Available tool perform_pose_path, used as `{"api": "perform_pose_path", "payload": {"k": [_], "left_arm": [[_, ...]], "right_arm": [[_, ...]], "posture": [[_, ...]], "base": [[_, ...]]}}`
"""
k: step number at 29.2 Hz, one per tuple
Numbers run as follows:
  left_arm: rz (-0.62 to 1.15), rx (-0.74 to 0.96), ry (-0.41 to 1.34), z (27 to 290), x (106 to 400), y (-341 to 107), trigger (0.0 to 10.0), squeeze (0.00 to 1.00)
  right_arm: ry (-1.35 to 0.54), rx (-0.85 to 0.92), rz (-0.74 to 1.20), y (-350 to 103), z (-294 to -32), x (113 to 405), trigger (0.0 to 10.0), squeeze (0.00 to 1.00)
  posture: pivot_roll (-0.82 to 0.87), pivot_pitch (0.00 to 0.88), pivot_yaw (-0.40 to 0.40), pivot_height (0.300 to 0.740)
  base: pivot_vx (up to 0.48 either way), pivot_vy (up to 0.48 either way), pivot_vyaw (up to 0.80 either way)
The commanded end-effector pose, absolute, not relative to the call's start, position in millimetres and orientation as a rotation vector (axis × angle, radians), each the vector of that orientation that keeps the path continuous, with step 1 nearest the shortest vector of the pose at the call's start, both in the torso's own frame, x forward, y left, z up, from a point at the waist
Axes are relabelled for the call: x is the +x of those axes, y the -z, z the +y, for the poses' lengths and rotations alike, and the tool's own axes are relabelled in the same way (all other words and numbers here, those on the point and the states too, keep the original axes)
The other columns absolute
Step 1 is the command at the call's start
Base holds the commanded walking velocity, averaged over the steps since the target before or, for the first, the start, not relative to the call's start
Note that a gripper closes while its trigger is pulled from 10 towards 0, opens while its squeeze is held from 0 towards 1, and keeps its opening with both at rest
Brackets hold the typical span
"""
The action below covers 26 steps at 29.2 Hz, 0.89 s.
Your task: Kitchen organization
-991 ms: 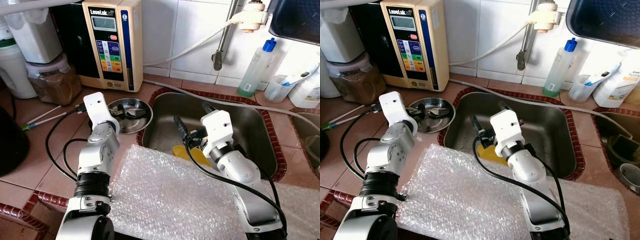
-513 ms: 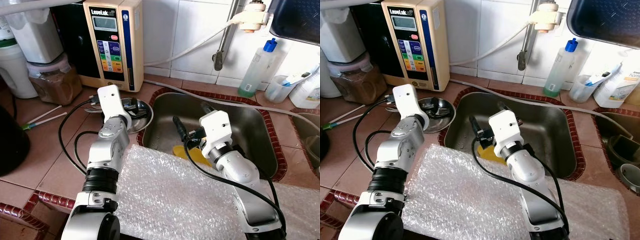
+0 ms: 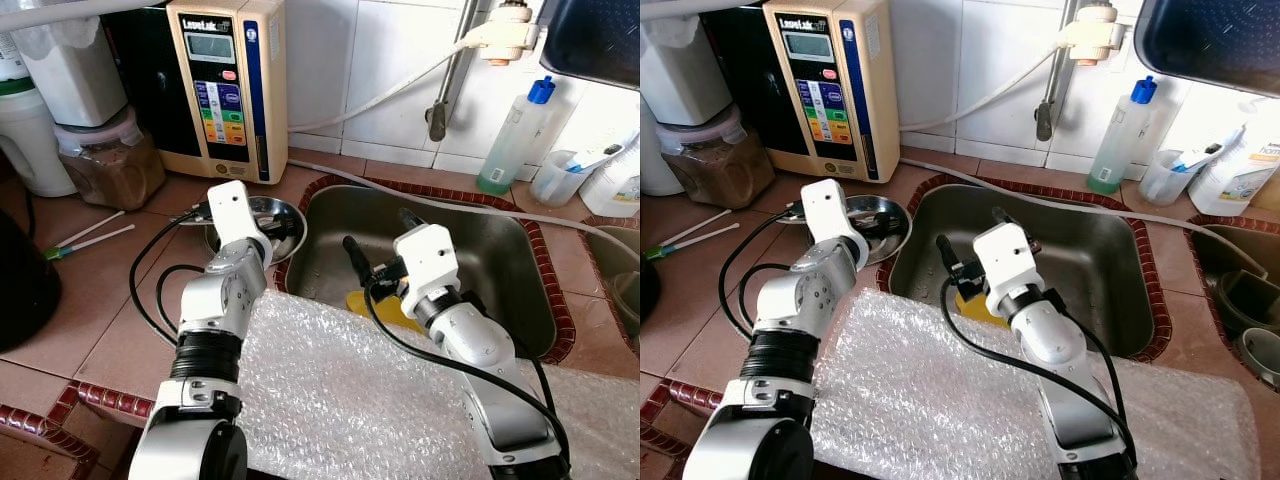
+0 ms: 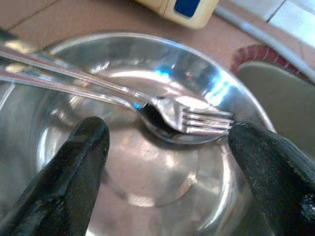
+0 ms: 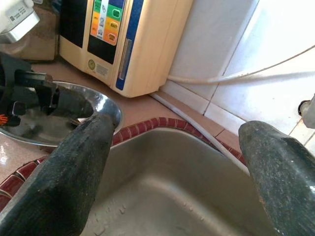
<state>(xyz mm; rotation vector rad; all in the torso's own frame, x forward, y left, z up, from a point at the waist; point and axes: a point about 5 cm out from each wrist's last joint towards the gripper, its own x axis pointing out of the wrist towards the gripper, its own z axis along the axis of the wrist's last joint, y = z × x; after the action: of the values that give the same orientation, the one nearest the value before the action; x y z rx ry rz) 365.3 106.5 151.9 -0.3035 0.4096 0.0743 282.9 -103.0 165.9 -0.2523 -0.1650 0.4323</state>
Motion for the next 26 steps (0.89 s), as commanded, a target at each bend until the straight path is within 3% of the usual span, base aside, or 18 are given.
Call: {"api": "perform_pose_path", "payload": {"k": [1, 22, 26], "left_arm": [[0.431, -0.313, -0.077, 103.9, 366.3, -154.7, 10.0, 0.0], [0.533, -0.331, -0.154, 125.7, 354.2, -156.0, 10.0, 0.0], [0.54, -0.322, -0.186, 135.8, 348.6, -153.7, 10.0, 0.0]], "right_arm": [[-0.44, -0.261, -0.163, -164.6, -101.7, 284.6, 10.0, 0.0], [-0.449, -0.243, -0.156, -163.7, -102.2, 287.9, 10.0, 0.0], [-0.556, -0.197, -0.139, -162.9, -102.0, 281.0, 10.0, 0.0]], "posture": [[0.04, 0.0, 0.023, 0.74], [0.09, 0.0, 0.025, 0.74], [0.1, 0.0, 0.029, 0.74]], "base": [[0.0, 0.0, 0.0], [0.0, 0.0, 0.0], [0.0, 0.0, 0.0]]}}
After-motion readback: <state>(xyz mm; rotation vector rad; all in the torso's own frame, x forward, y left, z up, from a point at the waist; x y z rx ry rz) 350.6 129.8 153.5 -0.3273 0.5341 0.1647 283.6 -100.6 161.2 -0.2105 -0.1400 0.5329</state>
